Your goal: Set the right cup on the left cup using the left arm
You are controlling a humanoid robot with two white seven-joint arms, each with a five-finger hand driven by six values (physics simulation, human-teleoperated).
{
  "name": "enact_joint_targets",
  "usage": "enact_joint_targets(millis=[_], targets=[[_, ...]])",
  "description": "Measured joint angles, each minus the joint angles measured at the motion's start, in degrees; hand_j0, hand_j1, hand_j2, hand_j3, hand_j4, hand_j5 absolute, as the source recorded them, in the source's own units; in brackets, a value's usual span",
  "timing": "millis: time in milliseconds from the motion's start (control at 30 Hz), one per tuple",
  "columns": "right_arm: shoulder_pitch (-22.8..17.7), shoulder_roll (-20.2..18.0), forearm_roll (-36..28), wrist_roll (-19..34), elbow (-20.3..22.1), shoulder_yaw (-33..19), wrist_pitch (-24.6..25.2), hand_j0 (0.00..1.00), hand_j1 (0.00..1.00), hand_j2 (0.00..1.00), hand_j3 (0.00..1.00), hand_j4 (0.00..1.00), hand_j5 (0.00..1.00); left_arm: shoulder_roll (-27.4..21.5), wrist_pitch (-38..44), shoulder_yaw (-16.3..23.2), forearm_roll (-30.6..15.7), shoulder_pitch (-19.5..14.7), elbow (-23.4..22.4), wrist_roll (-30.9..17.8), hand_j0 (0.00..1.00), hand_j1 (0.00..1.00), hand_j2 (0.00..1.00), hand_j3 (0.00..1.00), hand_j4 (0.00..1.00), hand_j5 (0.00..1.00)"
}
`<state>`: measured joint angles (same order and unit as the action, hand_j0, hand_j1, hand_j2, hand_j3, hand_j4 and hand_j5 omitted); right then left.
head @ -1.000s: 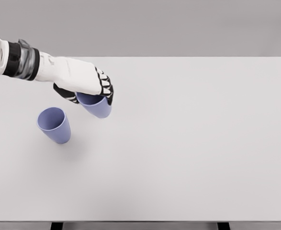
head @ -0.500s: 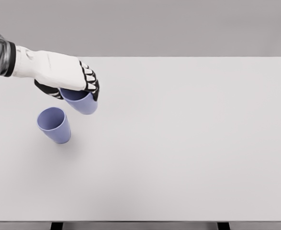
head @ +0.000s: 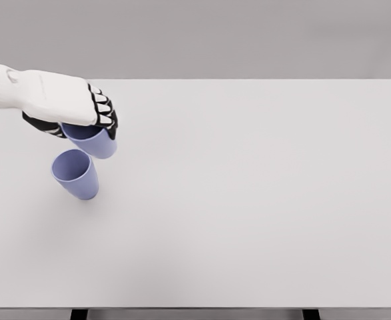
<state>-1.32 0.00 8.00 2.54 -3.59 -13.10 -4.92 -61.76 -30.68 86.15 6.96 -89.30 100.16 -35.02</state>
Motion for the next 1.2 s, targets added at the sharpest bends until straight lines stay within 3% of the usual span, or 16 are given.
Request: enact_joint_targets(millis=[1200], targets=[[0.0, 0.0, 0.0, 0.0, 0.0, 0.0, 0.0, 1.0, 1.0, 1.0, 1.0, 1.0, 1.0, -8.2, -3.7, 0.4, 2.8, -0.2, -0.2, 0.0, 0.57, 0.57, 0.57, 0.57, 0.57, 0.57]])
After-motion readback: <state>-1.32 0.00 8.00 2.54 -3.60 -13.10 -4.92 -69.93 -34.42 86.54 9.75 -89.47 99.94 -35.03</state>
